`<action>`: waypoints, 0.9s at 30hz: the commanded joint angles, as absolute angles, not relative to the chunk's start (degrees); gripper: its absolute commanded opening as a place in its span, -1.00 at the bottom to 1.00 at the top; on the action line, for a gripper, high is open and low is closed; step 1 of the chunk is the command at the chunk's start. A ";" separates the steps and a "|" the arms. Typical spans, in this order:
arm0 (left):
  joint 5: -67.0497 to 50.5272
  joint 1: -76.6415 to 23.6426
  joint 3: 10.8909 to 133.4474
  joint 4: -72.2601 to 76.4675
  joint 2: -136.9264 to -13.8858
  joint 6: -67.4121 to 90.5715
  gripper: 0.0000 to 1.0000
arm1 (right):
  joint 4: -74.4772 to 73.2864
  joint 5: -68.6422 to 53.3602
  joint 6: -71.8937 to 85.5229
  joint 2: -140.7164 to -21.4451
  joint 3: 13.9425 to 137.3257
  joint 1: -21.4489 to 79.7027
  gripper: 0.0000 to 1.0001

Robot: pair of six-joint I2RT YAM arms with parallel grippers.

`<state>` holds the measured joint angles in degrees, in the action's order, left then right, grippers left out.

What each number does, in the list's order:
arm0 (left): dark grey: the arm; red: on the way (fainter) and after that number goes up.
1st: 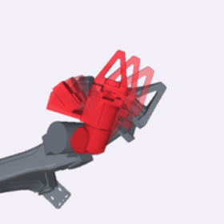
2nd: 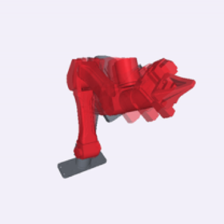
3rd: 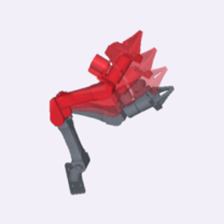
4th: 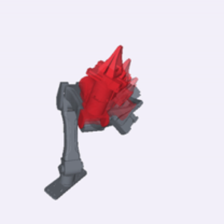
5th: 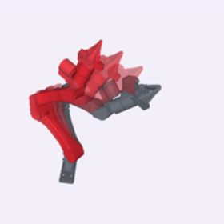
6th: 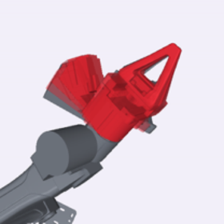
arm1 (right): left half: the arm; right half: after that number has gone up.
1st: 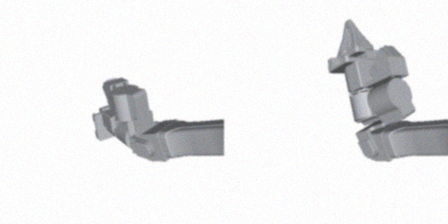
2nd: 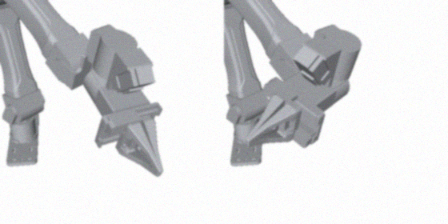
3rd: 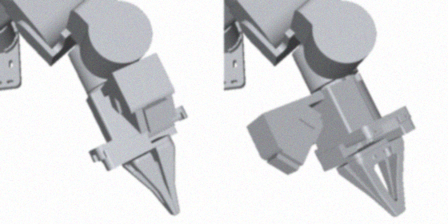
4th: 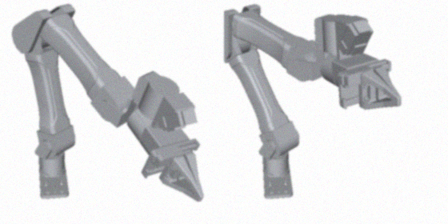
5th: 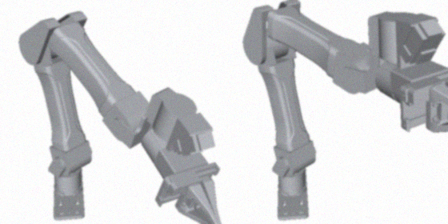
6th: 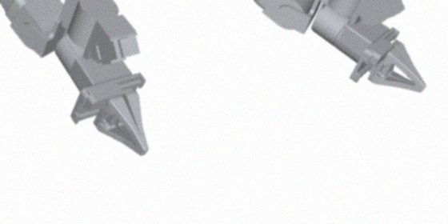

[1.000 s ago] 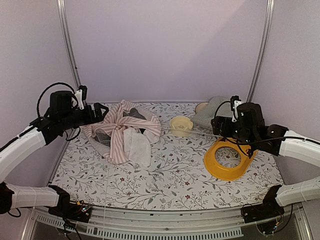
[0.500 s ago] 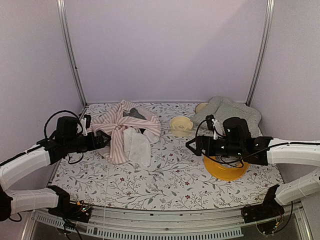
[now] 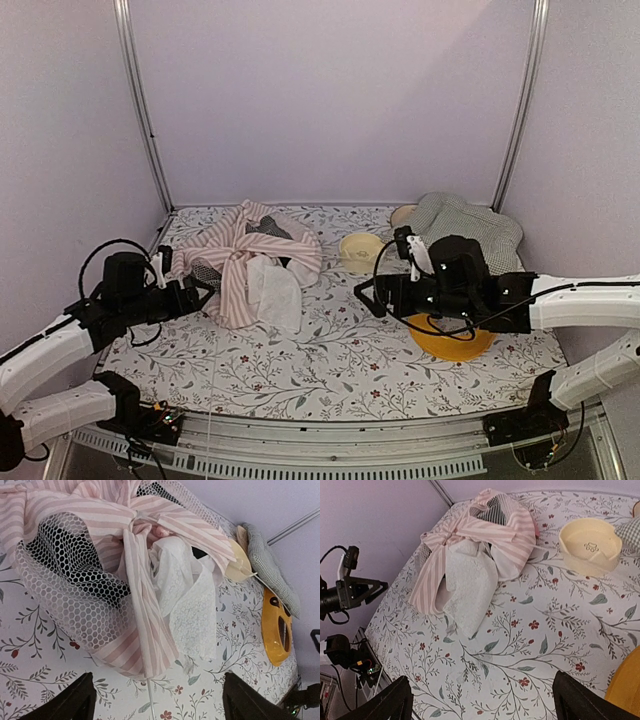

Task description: Set up the pet tent

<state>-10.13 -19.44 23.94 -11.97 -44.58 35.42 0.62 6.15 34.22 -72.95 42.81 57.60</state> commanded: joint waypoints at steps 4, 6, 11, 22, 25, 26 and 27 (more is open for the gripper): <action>-12.04 -22.22 17.57 -15.79 -39.13 41.61 0.68 | 1.00 6.20 28.96 -74.42 53.83 53.90 0.98; -11.22 -24.43 15.25 -15.71 -38.42 44.40 0.63 | 0.74 3.27 29.05 -76.65 55.94 53.92 1.00; -7.81 -31.92 11.69 -17.31 -35.52 52.40 0.39 | 2.62 -2.38 31.11 -79.88 55.57 53.91 0.96; -5.58 -41.68 11.83 -19.90 -36.52 55.99 -0.22 | 6.17 -7.70 33.33 -84.93 52.91 56.07 0.83; -4.75 -42.98 13.42 -18.84 -39.28 55.99 -0.35 | 7.30 -8.94 33.82 -86.12 52.58 56.16 0.83; -4.49 -43.34 13.98 -18.28 -40.20 55.94 -0.41 | 7.54 -9.41 33.84 -86.41 52.64 56.22 0.83; -4.22 -43.67 14.65 -17.83 -41.17 55.98 -0.48 | 7.95 -10.08 33.84 -86.88 52.67 56.29 0.83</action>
<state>-6.11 -41.85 11.70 -18.94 -38.44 55.57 4.56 -7.25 32.91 -85.30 53.23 55.88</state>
